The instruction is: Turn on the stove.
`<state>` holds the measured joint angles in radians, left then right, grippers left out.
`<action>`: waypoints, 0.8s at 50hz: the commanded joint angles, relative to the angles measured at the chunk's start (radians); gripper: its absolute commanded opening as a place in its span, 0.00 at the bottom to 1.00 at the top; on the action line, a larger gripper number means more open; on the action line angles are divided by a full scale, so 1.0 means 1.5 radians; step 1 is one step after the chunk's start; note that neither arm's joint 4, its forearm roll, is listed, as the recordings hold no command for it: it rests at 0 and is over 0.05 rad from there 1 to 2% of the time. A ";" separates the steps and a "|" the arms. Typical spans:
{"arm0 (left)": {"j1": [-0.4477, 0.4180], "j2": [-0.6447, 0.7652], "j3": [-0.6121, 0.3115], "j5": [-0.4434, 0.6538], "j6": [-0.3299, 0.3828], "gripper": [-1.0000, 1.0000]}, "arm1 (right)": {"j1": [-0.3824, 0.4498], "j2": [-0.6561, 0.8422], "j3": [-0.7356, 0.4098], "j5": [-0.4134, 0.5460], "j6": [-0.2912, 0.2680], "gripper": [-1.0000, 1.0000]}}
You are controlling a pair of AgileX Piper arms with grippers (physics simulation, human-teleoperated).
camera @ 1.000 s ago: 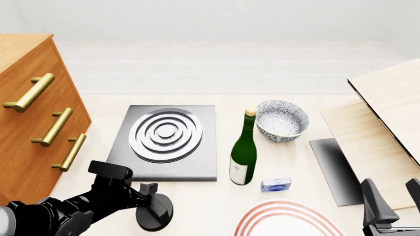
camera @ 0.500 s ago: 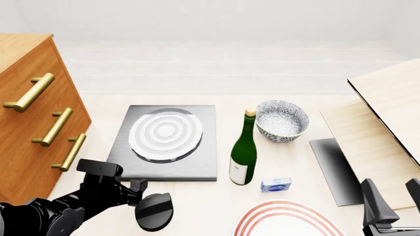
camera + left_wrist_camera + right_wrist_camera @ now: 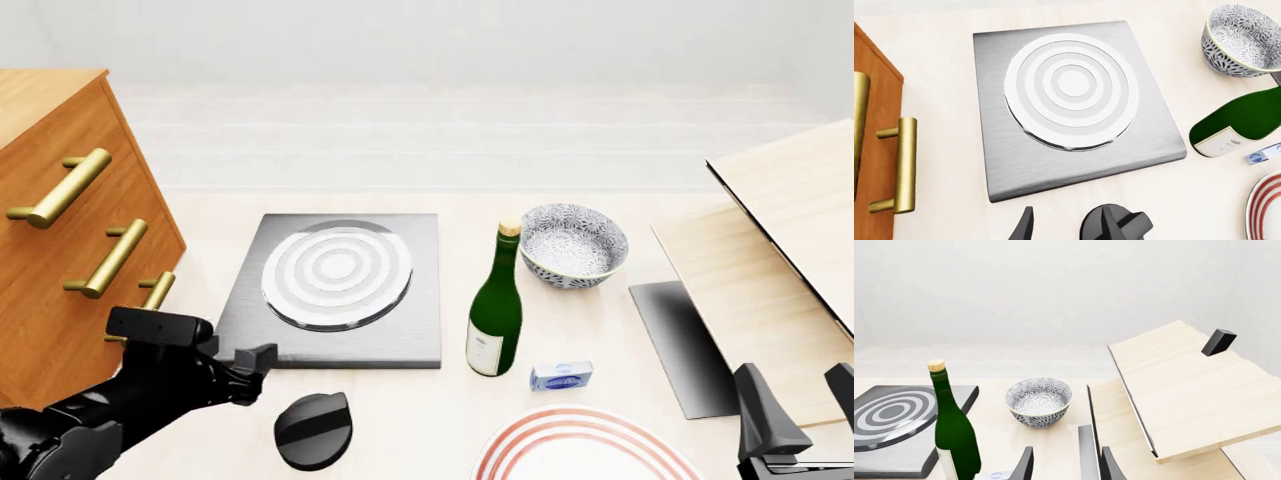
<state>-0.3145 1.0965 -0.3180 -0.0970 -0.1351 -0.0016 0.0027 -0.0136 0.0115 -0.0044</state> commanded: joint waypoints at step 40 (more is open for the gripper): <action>-0.003 -0.449 -0.082 0.263 0.002 1.00 | 0.000 0.000 0.000 0.000 0.000 1.00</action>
<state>-0.3097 0.5640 -0.4386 0.2474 -0.1480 -0.0015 0.0027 -0.0136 0.0115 -0.0045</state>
